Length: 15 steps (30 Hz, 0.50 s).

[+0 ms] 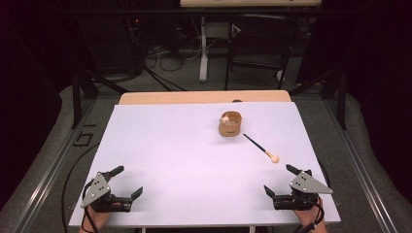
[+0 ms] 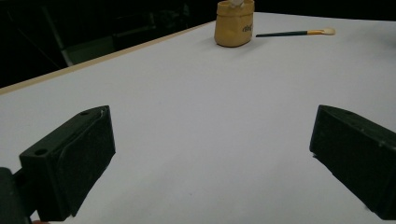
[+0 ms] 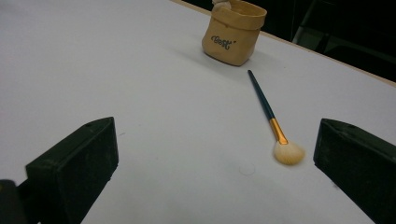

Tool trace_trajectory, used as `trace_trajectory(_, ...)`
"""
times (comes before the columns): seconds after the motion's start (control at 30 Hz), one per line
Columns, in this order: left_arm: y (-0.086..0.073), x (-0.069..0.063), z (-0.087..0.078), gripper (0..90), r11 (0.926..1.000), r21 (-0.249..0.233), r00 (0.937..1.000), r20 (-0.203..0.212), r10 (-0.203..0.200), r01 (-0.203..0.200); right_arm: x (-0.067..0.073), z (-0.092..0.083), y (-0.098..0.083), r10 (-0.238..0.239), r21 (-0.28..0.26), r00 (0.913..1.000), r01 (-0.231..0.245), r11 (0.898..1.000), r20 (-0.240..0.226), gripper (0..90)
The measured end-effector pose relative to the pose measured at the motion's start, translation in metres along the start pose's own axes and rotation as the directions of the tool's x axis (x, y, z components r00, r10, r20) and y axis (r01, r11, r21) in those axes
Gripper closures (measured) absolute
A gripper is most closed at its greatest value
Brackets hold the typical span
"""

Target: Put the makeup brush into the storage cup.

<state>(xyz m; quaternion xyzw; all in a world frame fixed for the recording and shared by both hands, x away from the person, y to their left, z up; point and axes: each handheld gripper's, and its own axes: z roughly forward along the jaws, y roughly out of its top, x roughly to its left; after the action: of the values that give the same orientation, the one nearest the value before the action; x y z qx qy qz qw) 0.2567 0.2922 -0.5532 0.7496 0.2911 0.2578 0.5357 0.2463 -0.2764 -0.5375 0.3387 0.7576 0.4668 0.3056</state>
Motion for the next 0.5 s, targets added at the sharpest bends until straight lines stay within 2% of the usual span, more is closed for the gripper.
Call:
trace_trajectory(0.43, -0.0004, 0.0001, 0.0018, 0.1, 1.0, 0.001, 1.0, 0.007, -0.002, 0.002, -0.001, 0.0044, 0.0042, 0.004, 0.02, 1.0, -0.004, 1.0, -0.008, 0.0)
trace_trajectory(0.5, -0.0006, 0.0001, 0.0011, 0.1, 1.0, -0.002, 1.0, 0.0, -0.005, 0.005, -0.0041, 0.0068, 0.0058, 0.012, 0.045, 0.9998, -0.011, 0.999, -0.017, 0.0)
